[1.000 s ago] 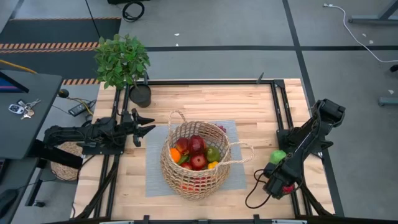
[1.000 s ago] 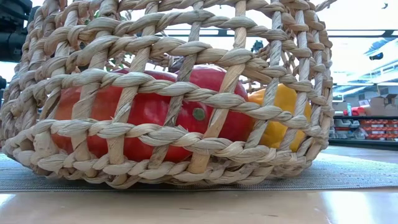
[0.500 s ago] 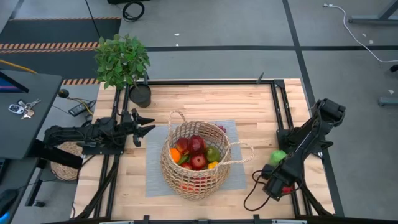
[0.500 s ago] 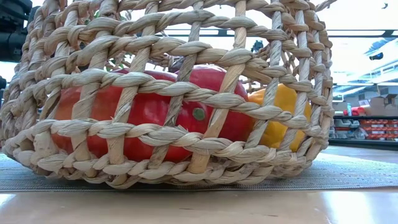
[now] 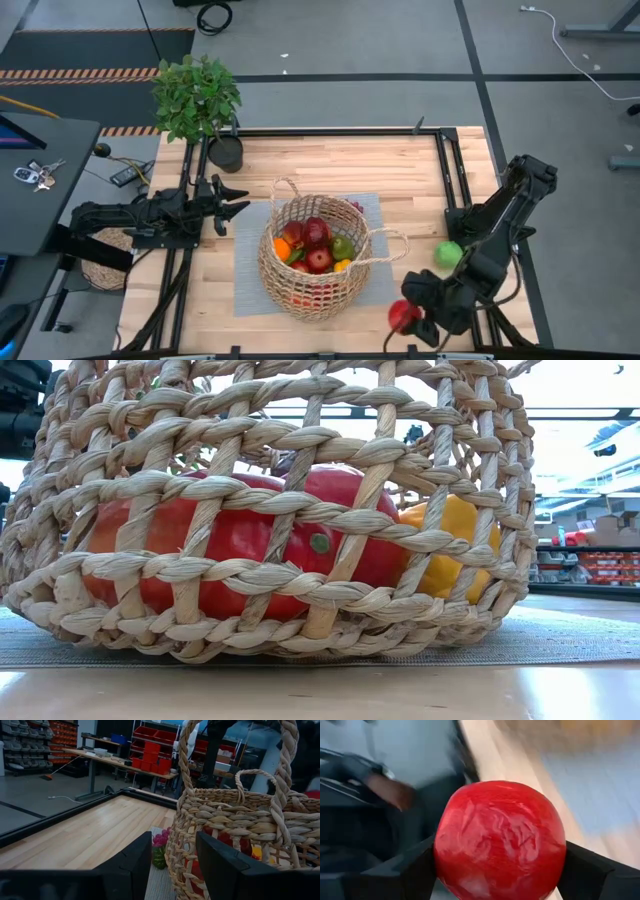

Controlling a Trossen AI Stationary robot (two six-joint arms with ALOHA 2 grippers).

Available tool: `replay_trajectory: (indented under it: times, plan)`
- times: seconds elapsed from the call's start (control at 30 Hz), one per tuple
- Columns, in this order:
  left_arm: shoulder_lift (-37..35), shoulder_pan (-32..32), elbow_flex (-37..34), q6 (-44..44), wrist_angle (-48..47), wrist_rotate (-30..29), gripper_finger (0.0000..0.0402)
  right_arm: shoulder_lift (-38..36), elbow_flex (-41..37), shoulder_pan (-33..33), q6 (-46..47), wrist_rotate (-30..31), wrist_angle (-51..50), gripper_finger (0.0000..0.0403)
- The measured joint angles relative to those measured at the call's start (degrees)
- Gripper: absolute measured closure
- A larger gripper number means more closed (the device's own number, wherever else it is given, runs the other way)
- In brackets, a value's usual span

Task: Build produce basket
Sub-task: Put the red apple into the basket

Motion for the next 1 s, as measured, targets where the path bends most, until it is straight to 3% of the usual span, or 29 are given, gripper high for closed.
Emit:
replay_trajectory:
  times: [0.1,0.2,0.53,0.67,0.77,1.0]
  plan:
    - [0.0,0.0,0.0,0.0,0.0,0.0,0.0241,0.0,2.8,-0.2,-8.5,7.9,5.3,0.0073]
    - [0.0,0.0,0.0,0.0,0.0,0.0,0.0241,0.0,4.5,-1.3,-17.3,11.9,11.8,0.0072]
    - [0.0,0.0,0.0,0.0,0.0,0.0,0.0241,0.0,5.6,-9.1,-45.5,14.6,34.6,0.0072]
    - [0.0,0.0,0.0,0.0,0.0,0.0,0.0241,0.0,5.6,-11.4,-55.6,19.3,38.2,0.0072]
    - [0.0,0.0,0.0,0.0,0.0,0.0,0.0241,0.0,5.6,-13.0,-59.5,23.1,38.3,0.0072]
    - [0.0,0.0,0.0,0.0,0.0,0.0,0.0241,0.0,5.6,-17.0,-62.4,23.2,39.6,0.0072]
